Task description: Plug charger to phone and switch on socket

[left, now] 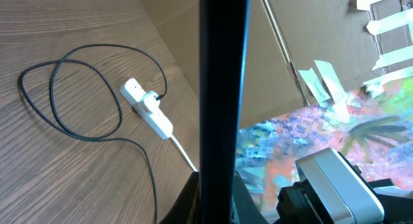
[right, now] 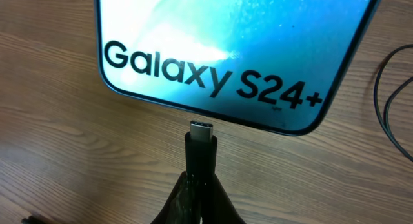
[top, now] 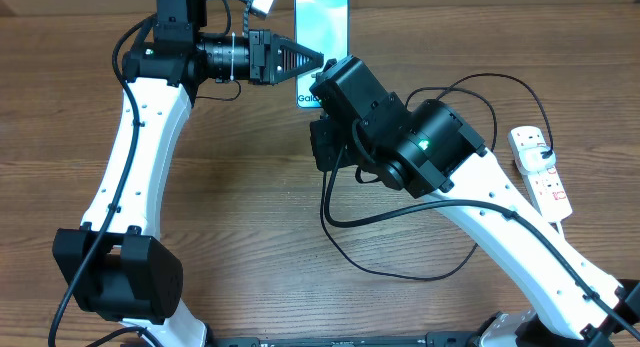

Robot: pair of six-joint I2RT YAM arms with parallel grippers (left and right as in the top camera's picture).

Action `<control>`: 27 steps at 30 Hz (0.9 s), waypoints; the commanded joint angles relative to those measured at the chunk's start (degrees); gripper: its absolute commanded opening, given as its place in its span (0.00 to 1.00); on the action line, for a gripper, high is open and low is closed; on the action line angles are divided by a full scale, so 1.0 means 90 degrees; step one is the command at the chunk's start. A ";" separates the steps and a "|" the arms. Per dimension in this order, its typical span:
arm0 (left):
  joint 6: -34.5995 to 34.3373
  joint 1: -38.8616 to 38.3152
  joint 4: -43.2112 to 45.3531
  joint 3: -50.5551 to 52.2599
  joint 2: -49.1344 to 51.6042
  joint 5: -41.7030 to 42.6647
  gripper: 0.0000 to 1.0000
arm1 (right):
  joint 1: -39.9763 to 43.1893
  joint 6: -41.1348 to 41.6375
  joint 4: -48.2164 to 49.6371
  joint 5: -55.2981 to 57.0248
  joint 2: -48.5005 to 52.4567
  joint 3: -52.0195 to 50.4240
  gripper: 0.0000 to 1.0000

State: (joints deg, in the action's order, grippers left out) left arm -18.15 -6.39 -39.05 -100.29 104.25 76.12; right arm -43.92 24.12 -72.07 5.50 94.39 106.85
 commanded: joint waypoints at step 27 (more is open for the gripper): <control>0.0165 0.0000 0.0085 -0.0160 -0.0141 0.0576 0.04 | 0.0058 -0.0044 0.0126 0.0005 -0.0095 0.0182 0.04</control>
State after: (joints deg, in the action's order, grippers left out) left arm -17.96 -6.39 -38.94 -100.29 104.25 78.04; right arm -43.90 23.97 -71.31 5.34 94.39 106.85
